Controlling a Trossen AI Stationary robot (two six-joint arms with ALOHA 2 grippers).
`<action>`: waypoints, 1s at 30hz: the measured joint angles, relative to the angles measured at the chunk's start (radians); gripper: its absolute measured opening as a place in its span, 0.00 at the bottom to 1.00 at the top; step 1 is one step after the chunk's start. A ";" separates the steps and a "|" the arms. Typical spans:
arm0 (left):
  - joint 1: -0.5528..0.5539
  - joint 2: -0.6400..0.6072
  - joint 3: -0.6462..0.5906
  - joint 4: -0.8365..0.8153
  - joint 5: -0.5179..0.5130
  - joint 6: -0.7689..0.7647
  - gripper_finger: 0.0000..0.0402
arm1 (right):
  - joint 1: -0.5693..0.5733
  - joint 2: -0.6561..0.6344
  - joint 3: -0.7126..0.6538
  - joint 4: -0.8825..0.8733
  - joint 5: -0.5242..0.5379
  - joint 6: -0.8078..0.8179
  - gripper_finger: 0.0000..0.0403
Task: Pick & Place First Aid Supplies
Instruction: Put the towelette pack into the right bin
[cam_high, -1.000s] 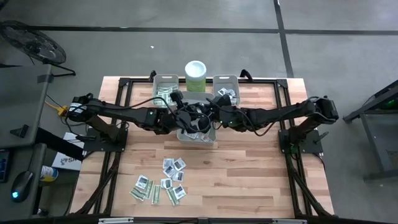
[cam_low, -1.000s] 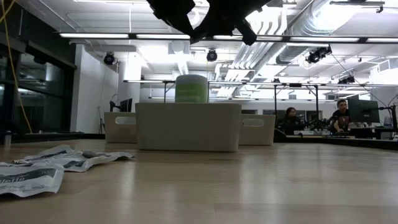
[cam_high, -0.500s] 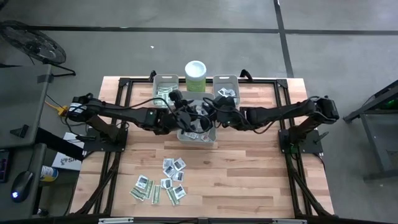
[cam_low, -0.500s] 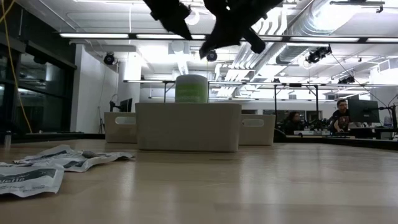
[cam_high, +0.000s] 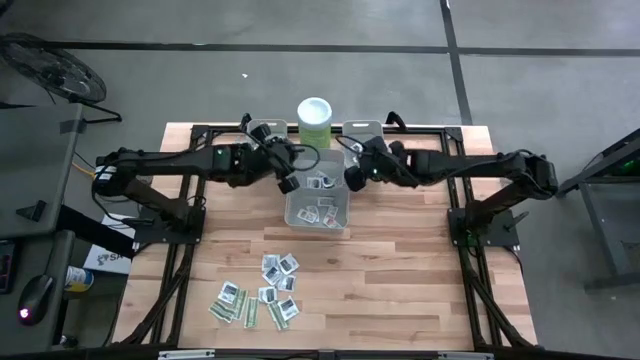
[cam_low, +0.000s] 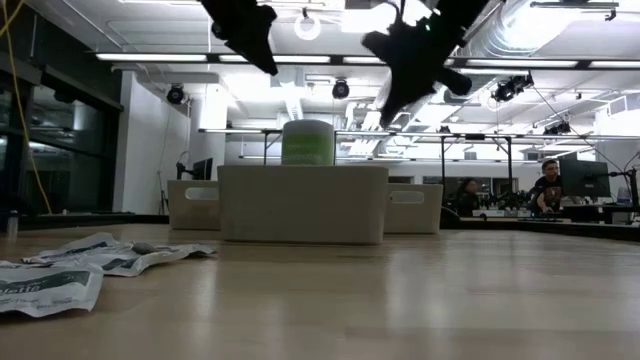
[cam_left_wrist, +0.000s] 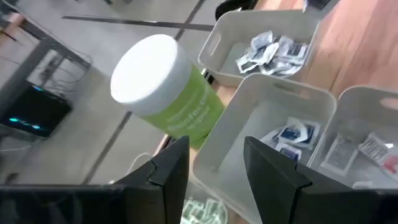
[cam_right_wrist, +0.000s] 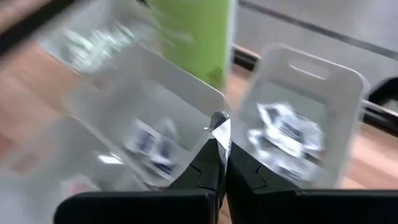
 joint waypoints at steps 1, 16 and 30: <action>0.008 -0.008 0.000 0.001 0.018 0.000 0.38 | -0.023 0.000 0.000 -0.025 -0.025 -0.024 0.00; 0.088 -0.103 -0.221 0.180 0.550 -0.112 0.38 | -0.518 0.010 -0.129 0.090 -0.727 -0.480 0.00; 0.088 -0.243 -0.474 0.590 0.516 -0.421 0.38 | -0.696 0.076 -0.260 0.329 -0.942 -0.499 0.01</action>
